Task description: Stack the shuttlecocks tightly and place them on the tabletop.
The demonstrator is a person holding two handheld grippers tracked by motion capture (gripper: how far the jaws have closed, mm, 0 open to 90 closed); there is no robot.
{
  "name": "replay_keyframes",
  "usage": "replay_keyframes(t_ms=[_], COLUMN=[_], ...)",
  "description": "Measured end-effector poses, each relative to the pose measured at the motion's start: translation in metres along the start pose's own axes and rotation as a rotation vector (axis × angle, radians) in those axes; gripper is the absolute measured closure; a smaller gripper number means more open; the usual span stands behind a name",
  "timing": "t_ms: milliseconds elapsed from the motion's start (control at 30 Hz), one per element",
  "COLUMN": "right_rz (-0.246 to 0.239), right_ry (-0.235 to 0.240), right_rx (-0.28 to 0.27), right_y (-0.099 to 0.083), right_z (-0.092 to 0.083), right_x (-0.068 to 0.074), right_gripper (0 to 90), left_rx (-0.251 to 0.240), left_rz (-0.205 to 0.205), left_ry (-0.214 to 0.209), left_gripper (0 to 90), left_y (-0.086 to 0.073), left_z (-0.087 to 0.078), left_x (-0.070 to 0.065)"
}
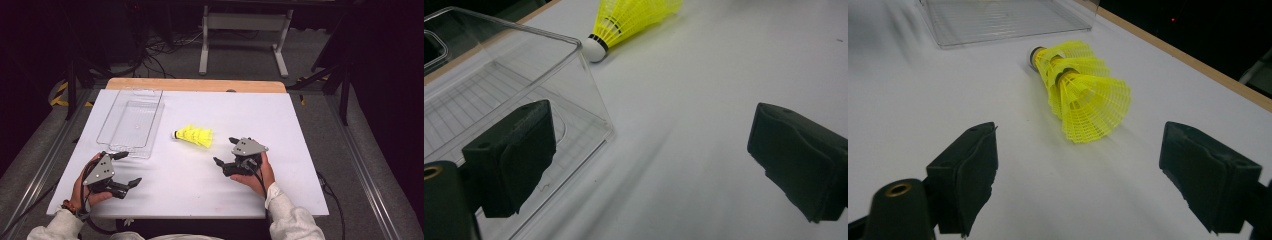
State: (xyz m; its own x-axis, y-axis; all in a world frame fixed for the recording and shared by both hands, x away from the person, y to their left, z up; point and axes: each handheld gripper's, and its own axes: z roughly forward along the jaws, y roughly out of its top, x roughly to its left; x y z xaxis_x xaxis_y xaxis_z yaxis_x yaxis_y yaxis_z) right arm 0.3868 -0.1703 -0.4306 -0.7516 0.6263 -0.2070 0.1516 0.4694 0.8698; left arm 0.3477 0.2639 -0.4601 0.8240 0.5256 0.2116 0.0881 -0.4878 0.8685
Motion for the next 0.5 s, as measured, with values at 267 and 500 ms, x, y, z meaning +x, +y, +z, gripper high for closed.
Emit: replay_keyframes(t_ms=[267, 500], right_rz=[-0.011, -0.002], right_ry=[-0.031, -0.058], right_rx=[-0.017, -0.030], right_y=[-0.009, -0.014], right_z=[-0.014, -0.022], right_x=[0.002, 0.001], right_gripper=[15.5, 15.2], left_rx=[-0.007, -0.053], left_rz=[-0.005, -0.032], left_ry=[0.004, 0.016], left_gripper=[6.0, 5.2], left_y=[0.000, -0.001], left_z=[-0.002, -0.008], left_x=[0.000, 0.000])
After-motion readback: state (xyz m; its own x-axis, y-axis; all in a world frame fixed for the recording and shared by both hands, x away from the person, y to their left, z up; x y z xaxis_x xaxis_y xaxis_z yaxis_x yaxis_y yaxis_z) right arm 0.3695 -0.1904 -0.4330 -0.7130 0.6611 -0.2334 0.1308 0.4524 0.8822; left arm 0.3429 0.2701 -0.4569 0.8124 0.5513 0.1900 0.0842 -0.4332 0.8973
